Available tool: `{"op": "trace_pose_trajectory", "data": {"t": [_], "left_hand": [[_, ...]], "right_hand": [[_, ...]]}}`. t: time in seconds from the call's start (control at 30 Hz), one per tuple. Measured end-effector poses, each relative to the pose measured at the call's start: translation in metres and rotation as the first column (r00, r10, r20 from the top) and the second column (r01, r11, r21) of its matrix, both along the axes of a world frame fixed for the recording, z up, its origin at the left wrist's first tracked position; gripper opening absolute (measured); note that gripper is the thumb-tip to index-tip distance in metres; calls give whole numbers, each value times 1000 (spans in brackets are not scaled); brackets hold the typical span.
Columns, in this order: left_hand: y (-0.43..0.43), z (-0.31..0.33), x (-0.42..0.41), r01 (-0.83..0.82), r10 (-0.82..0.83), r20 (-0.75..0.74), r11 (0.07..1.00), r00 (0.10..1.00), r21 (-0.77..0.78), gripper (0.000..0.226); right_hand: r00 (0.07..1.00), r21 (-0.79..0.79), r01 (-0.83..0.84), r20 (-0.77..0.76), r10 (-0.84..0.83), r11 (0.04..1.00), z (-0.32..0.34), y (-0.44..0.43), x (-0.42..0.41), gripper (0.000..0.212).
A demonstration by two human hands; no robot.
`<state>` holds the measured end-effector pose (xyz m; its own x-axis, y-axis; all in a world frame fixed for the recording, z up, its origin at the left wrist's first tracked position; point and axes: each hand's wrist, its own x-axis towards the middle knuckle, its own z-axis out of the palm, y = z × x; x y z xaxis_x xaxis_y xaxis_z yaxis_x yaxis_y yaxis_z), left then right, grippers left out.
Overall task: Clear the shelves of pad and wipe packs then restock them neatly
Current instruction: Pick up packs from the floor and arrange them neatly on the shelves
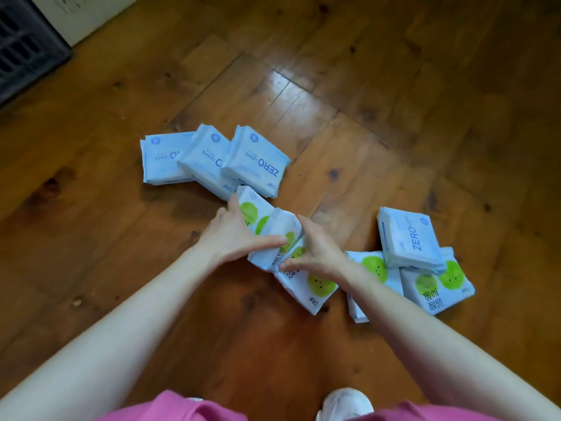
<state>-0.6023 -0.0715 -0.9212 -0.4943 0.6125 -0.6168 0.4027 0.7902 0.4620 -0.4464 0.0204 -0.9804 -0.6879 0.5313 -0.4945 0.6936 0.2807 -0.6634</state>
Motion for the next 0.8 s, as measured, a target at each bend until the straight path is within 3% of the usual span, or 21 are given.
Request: {"op": "trace_pose_trajectory", "data": {"t": [0.13,0.27,0.37,0.43,0.53,0.6,0.67,0.73,0.8], "left_hand": [[2,7,16,-5,16,-156,997,988,72,88],[-5,0,19,77,-73,-167,997,983,17,125],[-11,-8,10,13,0,-136,996,991,94,106],[-15,-11,4,-46,64,-116,987,991,153,89],[-19,-10,2,-160,183,-90,962,979,219,84],[-19,-6,1,-196,228,-94,943,969,269,82],[-19,-3,1,-177,217,-110,940,970,293,81],[-18,-3,3,-147,188,-119,946,975,290,83],[-18,-4,9,-115,152,-111,952,982,285,85]], "right_hand": [[998,22,50,41,-51,998,-5,-7,-2,114],[995,47,82,55,-85,996,4,-9,-3,91],[993,45,92,72,-95,995,15,-9,-1,61],[993,52,112,40,-114,992,25,-9,4,53],[974,37,225,-14,-224,974,51,-10,22,36],[911,-18,404,-83,-404,914,63,-14,45,21],[788,-83,595,-138,-600,800,70,-18,75,16],[647,-73,745,-158,-746,663,66,-22,102,19],[583,-11,808,-132,-801,590,53,-26,121,26]]}}
